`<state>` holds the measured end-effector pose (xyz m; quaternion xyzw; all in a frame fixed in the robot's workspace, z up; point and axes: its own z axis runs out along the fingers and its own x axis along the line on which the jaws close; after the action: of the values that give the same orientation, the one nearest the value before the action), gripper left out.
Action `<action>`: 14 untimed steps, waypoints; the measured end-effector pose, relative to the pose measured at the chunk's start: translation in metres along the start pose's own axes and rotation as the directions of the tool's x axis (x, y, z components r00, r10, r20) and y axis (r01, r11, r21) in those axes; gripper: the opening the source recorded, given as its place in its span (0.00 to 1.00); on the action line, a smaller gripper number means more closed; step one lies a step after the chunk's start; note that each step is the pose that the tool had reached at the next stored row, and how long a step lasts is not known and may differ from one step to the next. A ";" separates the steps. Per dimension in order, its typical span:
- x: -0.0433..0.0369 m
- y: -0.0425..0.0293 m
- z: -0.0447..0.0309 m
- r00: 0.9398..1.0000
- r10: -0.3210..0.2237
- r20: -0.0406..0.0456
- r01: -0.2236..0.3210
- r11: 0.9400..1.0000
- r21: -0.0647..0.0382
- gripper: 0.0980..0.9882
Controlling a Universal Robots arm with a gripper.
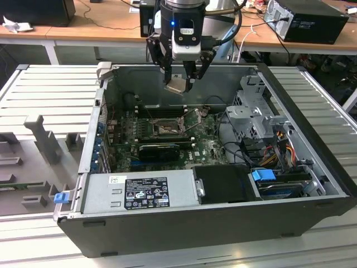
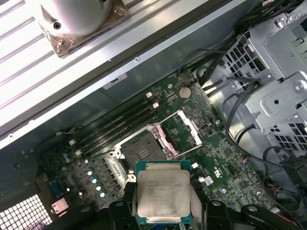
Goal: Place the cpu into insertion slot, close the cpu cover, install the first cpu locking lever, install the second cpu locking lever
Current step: 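Place the cpu into insertion slot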
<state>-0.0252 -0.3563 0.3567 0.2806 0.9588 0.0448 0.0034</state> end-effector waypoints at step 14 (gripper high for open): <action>0.0000 0.0000 0.0008 0.990 0.140 0.012 -0.140 0.990 -0.004 0.49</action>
<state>-0.0252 -0.3563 0.3559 0.3473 0.9367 0.0444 0.0066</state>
